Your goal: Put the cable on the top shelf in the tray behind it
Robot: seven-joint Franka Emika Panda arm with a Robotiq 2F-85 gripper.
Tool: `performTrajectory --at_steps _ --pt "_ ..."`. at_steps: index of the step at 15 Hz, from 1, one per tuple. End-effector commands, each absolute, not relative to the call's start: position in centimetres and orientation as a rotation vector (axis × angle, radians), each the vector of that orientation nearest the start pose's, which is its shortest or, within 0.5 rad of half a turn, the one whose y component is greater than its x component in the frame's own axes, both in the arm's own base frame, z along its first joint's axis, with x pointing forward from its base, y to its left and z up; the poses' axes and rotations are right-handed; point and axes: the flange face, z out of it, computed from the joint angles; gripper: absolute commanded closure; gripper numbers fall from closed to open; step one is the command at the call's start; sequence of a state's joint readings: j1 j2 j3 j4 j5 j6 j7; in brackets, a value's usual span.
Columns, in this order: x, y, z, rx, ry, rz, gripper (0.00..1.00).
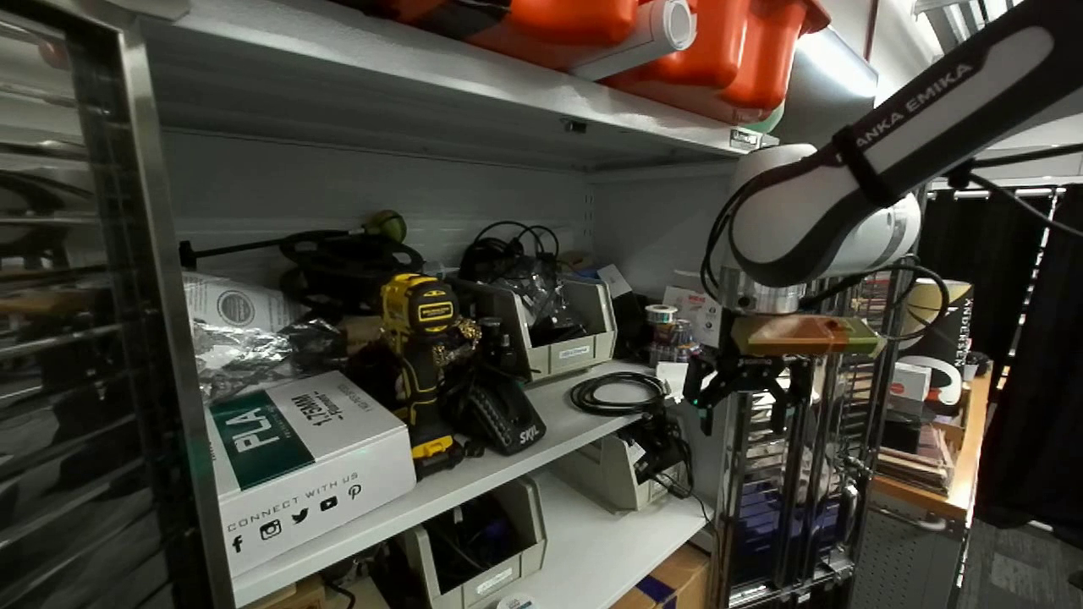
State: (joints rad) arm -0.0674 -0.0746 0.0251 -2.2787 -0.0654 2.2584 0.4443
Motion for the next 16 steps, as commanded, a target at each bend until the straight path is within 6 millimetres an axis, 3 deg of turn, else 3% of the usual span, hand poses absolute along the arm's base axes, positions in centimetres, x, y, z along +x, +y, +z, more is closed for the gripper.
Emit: performTrajectory --at_steps 1,5,10,16 --pt "54.2 -3.2 38.6 -3.051 0.809 -0.211 0.0" --pt "57.1 -3.5 39.2 -2.955 0.9 -0.347 0.0" --pt "59.0 -3.0 40.3 -2.886 0.927 -0.41 0.0" --pt "60.8 -3.1 39.3 -2.807 0.988 -0.47 0.0"
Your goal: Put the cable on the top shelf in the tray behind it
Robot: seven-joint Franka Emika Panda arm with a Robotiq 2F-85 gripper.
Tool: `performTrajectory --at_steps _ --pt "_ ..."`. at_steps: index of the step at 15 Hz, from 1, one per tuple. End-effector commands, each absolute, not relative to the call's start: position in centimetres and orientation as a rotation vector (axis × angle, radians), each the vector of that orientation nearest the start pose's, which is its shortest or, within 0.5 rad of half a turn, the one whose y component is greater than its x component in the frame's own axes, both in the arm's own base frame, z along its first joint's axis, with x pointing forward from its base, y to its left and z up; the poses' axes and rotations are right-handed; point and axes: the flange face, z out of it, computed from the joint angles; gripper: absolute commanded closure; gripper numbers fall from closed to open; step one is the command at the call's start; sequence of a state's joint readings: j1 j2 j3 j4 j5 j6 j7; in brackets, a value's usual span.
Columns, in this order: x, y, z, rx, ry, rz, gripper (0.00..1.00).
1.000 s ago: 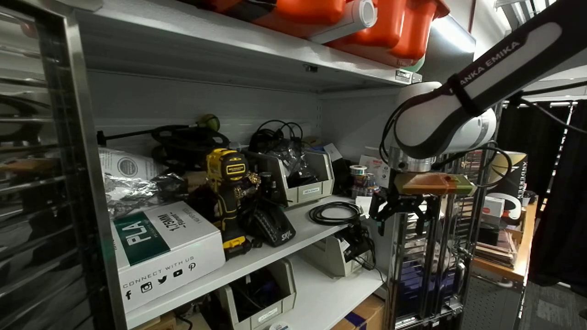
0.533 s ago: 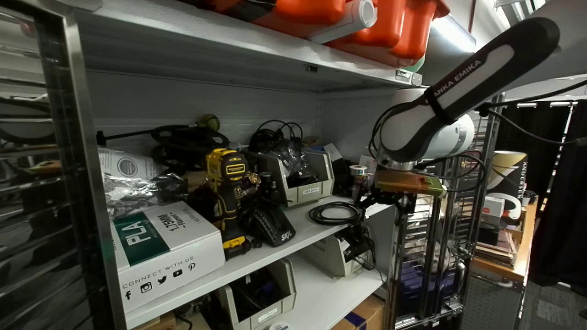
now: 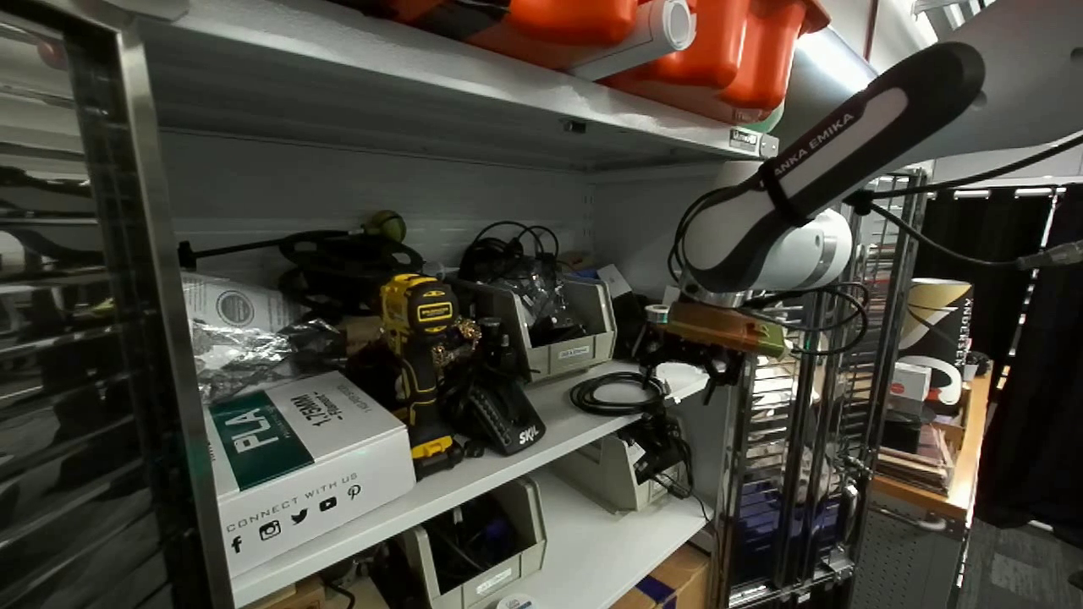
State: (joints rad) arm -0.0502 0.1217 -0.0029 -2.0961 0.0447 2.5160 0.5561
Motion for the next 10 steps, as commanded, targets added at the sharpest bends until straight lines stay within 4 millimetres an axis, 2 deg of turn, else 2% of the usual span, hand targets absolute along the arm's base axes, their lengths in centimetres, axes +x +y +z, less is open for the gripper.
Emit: performTrajectory --at_steps 1,10 --pt "61.1 -3.0 39.0 -2.803 0.994 -0.473 0.0" --pt "62.5 -1.4 37.2 -2.803 1.022 -0.44 0.0"
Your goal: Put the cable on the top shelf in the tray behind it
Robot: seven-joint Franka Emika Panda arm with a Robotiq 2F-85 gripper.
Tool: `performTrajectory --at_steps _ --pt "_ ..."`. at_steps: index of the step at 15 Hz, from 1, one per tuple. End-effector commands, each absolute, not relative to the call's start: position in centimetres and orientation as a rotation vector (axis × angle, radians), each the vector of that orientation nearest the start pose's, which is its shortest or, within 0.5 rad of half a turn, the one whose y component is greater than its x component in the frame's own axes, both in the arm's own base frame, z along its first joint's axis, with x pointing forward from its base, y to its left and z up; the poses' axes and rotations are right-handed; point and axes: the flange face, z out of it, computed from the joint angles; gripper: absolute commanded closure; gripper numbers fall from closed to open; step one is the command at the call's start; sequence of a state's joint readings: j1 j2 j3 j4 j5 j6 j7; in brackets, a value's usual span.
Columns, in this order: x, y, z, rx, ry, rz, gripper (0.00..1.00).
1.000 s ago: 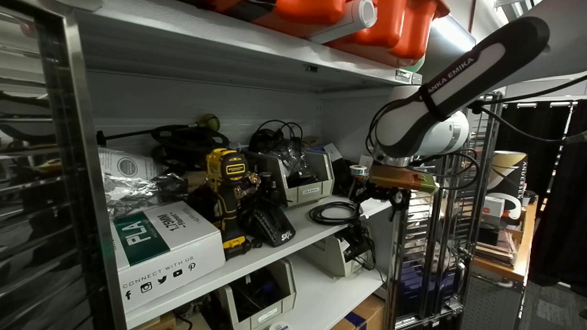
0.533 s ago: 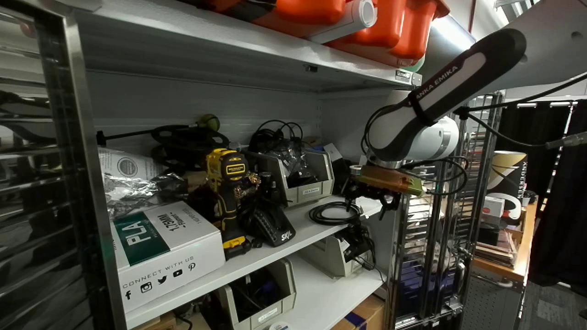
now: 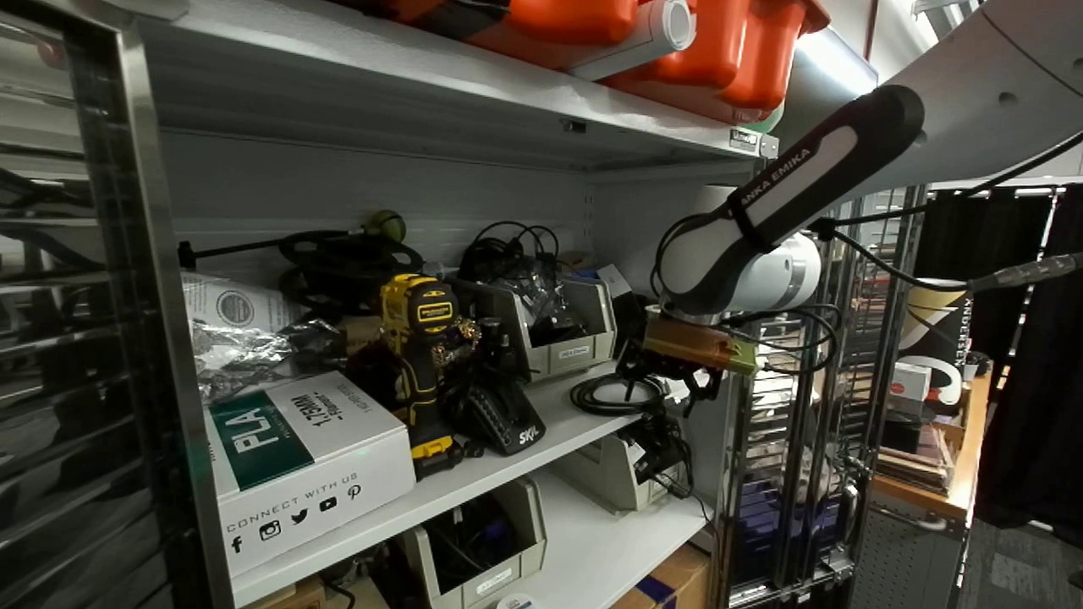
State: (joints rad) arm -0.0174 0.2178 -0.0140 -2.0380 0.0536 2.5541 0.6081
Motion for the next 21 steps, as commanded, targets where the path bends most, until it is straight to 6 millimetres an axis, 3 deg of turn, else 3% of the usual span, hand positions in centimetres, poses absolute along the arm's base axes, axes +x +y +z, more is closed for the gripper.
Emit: performTrajectory --at_steps 1,2,4,9,11,14,15,18,21 --pt "62.5 -1.2 37.1 -2.803 1.017 -0.432 0.04" --pt "62.4 -1.1 37.0 -2.807 1.018 -0.431 0.27" --pt "62.1 -0.7 36.9 -2.81 1.011 -0.419 0.29" --pt "60.3 0.3 37.2 -2.825 1.002 -0.384 0.69" --pt "59.3 0.6 37.3 -2.841 0.993 -0.373 0.8" --pt "57.0 0.9 36.8 -2.885 0.981 -0.334 0.88" --pt "55.8 1.0 36.5 -2.908 0.967 -0.333 0.83" --pt "52.6 1.0 36.3 -2.971 0.935 -0.363 0.81" --pt "50.7 1.0 38.7 -2.975 0.914 -0.554 0.82"
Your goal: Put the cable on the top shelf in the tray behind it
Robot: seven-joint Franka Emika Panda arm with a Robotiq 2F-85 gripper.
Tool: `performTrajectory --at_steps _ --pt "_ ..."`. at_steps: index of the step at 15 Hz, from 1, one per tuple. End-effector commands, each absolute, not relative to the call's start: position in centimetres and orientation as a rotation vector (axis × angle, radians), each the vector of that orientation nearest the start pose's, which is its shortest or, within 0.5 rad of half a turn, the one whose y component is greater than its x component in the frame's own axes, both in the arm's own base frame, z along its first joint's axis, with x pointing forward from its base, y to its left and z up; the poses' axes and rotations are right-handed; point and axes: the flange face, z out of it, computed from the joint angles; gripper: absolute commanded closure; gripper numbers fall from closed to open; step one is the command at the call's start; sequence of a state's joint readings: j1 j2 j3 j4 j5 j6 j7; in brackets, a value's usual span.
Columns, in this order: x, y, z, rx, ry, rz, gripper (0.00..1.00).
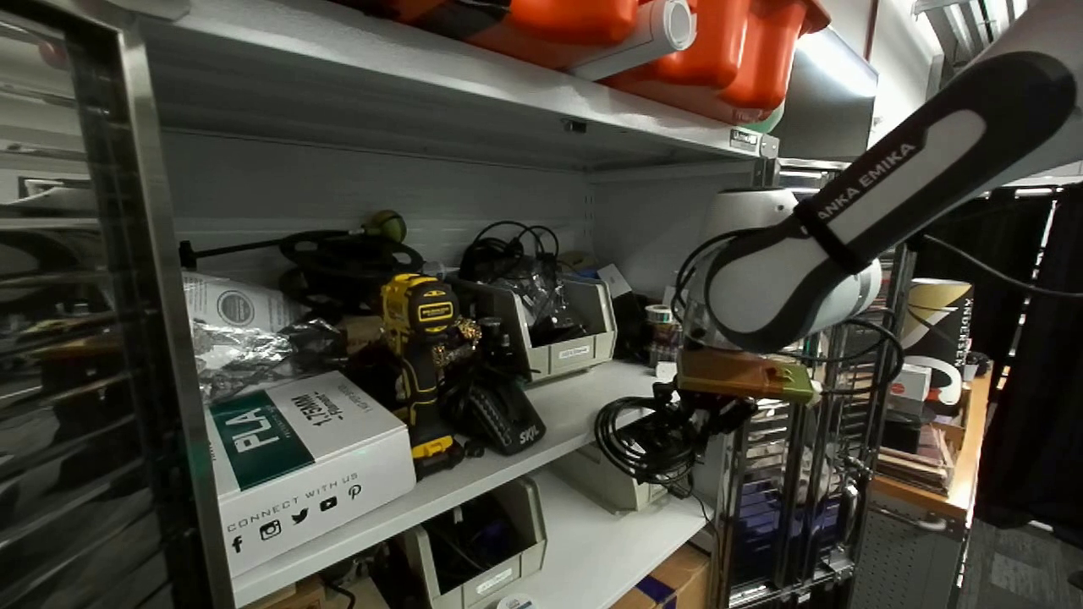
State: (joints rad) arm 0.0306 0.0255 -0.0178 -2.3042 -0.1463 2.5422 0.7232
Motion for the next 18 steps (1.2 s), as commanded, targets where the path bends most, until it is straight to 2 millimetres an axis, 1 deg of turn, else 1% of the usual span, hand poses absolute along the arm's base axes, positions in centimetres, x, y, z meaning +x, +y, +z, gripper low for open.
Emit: performTrajectory --at_steps 1,4,5,7,10,11,13,16,18 --pt "50.5 1.0 39.9 -2.966 0.906 -0.627 0.82" --pt "50.7 0.9 44.1 -2.922 0.87 -0.855 0.83" --pt "51.1 0.8 45.4 -2.901 0.842 -0.928 0.84" --pt "52.4 0.1 47.2 -2.852 0.794 -1.044 0.85" --pt "54.9 -1.1 48.6 -2.809 0.723 -1.197 0.85" --pt "55.8 -1.5 48.8 -2.801 0.701 -1.236 0.85" --pt "58.0 -2.0 49.3 -2.778 0.643 -1.32 0.87" --pt "61.1 -2.0 50.6 -2.756 0.596 -1.422 0.87" --pt "63.3 -1.3 51.3 -2.75 0.589 -1.453 0.87"
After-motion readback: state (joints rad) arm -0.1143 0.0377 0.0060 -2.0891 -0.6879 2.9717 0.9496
